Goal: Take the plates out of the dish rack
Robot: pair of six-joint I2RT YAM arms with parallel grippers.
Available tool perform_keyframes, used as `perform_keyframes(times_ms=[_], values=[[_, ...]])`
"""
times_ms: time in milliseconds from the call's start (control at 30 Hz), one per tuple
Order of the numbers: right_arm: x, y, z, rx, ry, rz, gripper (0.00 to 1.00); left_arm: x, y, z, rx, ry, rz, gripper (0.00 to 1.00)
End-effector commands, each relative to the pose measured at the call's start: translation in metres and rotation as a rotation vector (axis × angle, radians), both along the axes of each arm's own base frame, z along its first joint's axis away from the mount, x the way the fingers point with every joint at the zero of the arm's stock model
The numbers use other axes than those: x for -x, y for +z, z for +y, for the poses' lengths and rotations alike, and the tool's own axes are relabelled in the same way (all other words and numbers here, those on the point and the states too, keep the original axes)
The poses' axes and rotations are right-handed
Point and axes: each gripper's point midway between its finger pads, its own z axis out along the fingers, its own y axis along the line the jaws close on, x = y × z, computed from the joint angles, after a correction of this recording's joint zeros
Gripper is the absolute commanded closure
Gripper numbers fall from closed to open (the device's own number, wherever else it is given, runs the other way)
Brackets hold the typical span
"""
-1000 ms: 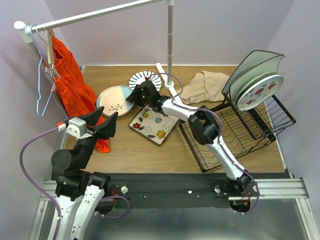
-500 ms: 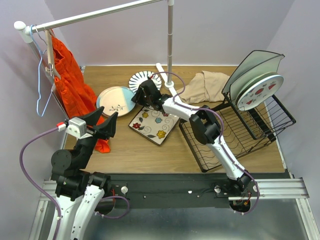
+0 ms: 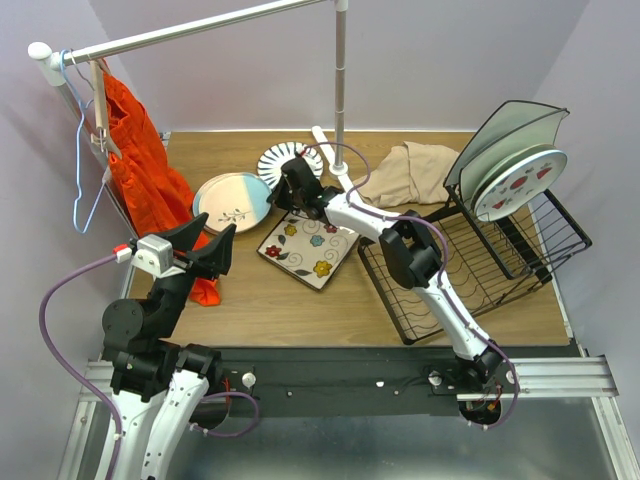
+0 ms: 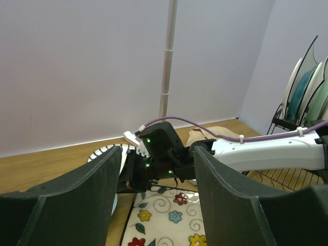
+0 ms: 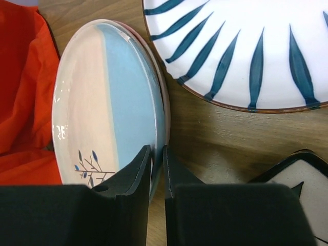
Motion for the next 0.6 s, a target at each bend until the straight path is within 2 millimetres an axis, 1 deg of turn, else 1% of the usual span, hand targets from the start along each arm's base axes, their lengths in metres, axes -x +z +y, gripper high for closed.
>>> perform_keyframes(times_ms=[0, 133, 200, 233, 567], values=[[-0.01, 0.031, 0.012, -0.064, -0.001, -0.046, 0.81, 0.001, 0.0, 0.0, 0.004, -0.002, -0.005, 0.33], [-0.012, 0.029, 0.018, -0.09, -0.003, -0.034, 0.85, 0.001, 0.0, -0.001, 0.003, -0.005, -0.005, 0.33], [-0.013, 0.03, 0.021, -0.101, -0.001, -0.032, 0.86, 0.001, -0.001, -0.001, 0.002, -0.006, -0.004, 0.33], [-0.012, 0.026, 0.022, -0.101, 0.0, -0.027, 0.86, 0.0, -0.001, -0.001, 0.0, -0.007, -0.003, 0.33], [-0.016, 0.019, 0.026, -0.112, -0.003, -0.02, 0.87, 0.0, -0.001, -0.003, -0.002, -0.015, -0.001, 0.33]])
